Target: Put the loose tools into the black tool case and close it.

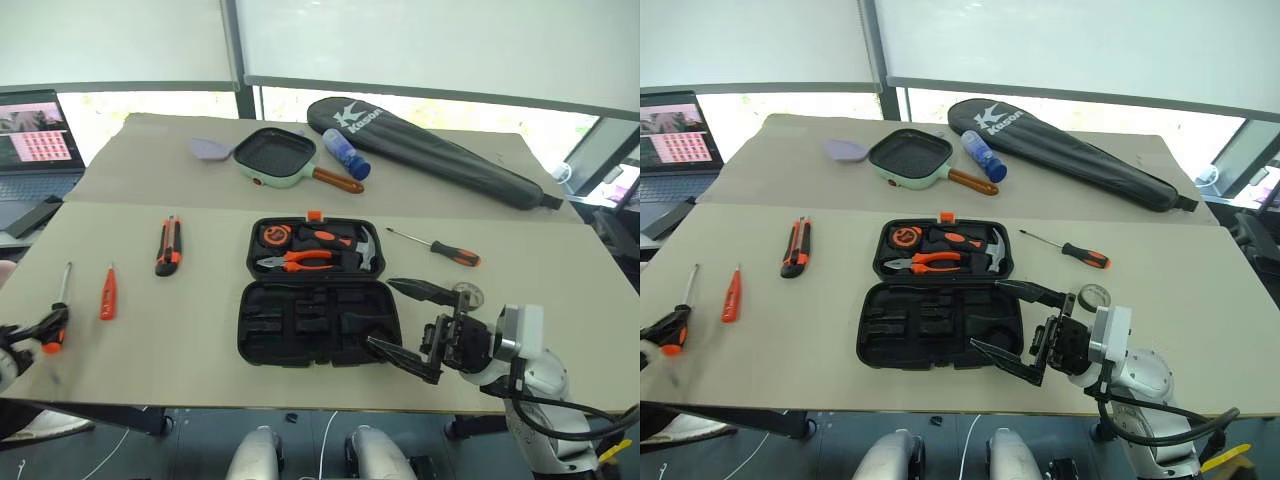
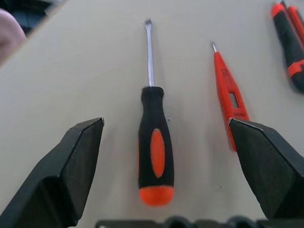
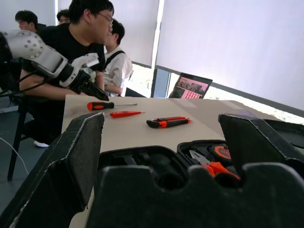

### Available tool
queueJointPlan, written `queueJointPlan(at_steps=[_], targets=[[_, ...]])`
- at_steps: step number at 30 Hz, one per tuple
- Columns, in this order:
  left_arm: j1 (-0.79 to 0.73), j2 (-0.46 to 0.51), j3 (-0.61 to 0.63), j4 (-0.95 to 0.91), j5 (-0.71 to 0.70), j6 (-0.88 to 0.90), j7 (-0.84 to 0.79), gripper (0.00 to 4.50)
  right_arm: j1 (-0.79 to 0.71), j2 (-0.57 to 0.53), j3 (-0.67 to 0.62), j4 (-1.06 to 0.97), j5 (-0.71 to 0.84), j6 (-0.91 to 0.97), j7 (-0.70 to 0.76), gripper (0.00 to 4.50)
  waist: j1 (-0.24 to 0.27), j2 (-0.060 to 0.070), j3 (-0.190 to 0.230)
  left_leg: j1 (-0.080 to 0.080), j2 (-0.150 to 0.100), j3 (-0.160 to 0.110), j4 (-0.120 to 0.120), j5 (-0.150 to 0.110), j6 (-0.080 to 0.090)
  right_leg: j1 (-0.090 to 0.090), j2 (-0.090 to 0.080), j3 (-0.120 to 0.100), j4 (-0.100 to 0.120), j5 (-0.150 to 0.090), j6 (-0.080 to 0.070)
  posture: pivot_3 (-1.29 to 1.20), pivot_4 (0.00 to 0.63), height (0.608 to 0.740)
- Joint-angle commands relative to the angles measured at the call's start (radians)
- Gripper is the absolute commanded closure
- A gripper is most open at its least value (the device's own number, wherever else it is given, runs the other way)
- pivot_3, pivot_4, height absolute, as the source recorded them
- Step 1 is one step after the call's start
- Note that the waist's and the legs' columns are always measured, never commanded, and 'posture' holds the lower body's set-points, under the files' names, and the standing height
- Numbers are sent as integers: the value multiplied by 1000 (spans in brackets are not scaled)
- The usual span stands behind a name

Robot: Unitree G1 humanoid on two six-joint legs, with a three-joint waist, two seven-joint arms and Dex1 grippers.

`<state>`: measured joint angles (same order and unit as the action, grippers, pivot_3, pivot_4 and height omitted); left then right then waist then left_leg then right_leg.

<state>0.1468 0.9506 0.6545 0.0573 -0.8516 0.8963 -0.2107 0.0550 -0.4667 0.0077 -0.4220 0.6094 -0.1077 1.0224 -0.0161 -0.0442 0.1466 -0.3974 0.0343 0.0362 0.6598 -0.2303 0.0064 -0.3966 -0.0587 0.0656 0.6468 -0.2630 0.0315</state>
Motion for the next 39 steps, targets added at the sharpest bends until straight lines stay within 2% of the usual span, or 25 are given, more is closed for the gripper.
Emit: queueJointPlan(at_steps=[1,4,12,14,16,19,21,22,25,26,29,34,39], targets=[[-57,15,-45,88,80,22,-18,0,-12,-11,-9,-17,6,11,0,33,-4,-1,0,-1,0,0,0,0,0,-1,0,0,0,0,0,0,150,740],[-86,0,-47,109,105,40,-31,690,-14,-17,-17,-15,5,15,1,0,-2,1,1,-2,0,1,-1,0,-1,-4,-1,1,1,0,0,0,150,740],[-90,-58,58,74,133,-123,-184,3637,15,-29,-54,-13,-2,-6,0,0,4,0,1,-5,1,1,-1,-1,-3,-7,-4,1,1,0,0,0,150,740],[-88,-36,50,39,163,-229,-286,3629,35,-47,-75,-25,16,13,0,0,5,-1,1,-6,0,0,-1,-2,-4,-7,-10,0,1,0,0,0,150,740],[-91,-14,10,-33,199,-394,-457,3629,65,-90,-113,-44,44,48,10,0,8,-2,1,-8,0,0,-1,-2,-5,-8,-13,-1,1,0,-1,0,150,740],[-103,20,-126,-139,251,-546,-674,3629,98,-137,-181,-56,62,73,-3,0,15,-2,1,-10,-1,1,-1,-4,-9,-7,-19,-4,-2,0,-1,0,150,740],[-141,50,-262,-195,315,-618,-770,3629,135,-169,-232,-56,63,76,3,0,19,1,0,-9,-1,1,-2,-5,-10,-7,-23,-4,-6,-2,-5,0,150,740],[-157,56,-304,-207,337,-642,-798,3629,148,-178,-247,-58,63,77,6,0,20,4,0,-10,-1,3,-2,-5,-9,-6,-25,-3,-6,-2,-6,0,150,740],[-350,3,-560,-278,417,-647,-862,3629,209,-204,-352,-43,63,83,-8,0,21,6,1,-10,-1,8,-5,-3,-7,-6,-25,-2,-5,0,-2,0,150,740],[-413,-17,-650,-284,458,-643,-891,3629,236,-211,-385,-36,65,83,-3,0,25,6,1,-10,-2,10,-5,1,0,-6,-19,-2,-6,1,-1,0,150,740],[-563,-91,-831,-231,589,-659,-923,3629,337,-231,-452,-32,85,112,38,0,29,6,1,-14,-2,14,1,2,3,-6,-9,-3,-5,2,4,0,150,740],[-743,-175,-1000,-72,765,-774,-978,3629,413,-219,-528,20,69,85,65,0,15,5,1,-16,-1,18,2,2,3,-7,0,1,-5,2,6,0,150,740],[-814,-213,-1057,33,863,-817,-989,3629,408,-206,-535,22,67,80,66,0,2,5,1,-13,-1,18,2,2,3,-7,2,4,-3,2,6,0,150,740]])
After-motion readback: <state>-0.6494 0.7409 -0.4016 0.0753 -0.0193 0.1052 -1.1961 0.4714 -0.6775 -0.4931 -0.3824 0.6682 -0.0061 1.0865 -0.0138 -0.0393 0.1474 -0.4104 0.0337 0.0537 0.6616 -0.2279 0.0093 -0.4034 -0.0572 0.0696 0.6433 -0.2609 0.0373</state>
